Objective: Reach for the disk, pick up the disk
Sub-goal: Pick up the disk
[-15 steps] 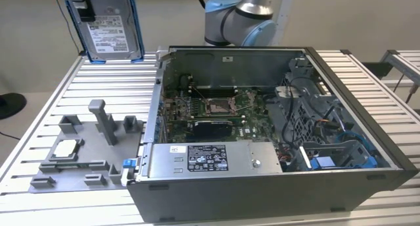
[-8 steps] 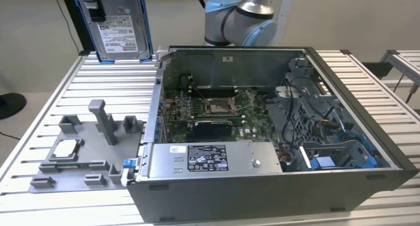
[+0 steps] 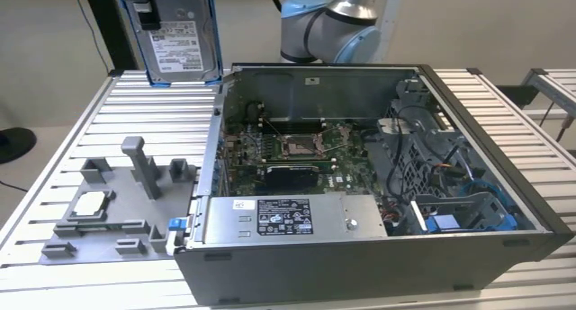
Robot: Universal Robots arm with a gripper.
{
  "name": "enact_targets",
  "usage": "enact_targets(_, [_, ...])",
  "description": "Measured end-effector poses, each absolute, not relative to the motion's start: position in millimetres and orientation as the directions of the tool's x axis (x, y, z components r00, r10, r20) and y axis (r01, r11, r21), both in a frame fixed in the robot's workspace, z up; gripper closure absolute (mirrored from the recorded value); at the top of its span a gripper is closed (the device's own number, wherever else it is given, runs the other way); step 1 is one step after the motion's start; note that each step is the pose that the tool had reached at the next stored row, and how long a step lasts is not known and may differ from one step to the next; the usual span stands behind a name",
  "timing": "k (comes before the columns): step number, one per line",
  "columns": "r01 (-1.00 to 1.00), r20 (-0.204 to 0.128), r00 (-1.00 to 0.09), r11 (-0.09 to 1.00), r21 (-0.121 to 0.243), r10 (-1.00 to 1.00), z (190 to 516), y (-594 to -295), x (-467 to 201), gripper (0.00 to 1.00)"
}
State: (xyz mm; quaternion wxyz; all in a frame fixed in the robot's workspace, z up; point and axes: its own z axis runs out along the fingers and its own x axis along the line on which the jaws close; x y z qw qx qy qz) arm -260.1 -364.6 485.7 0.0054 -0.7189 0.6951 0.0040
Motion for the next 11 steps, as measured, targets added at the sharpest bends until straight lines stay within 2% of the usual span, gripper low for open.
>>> enact_targets(11, [-0.999, -0.013, 0.034, -0.034, -0.008, -0.999, 485, -365, -227, 1.0])
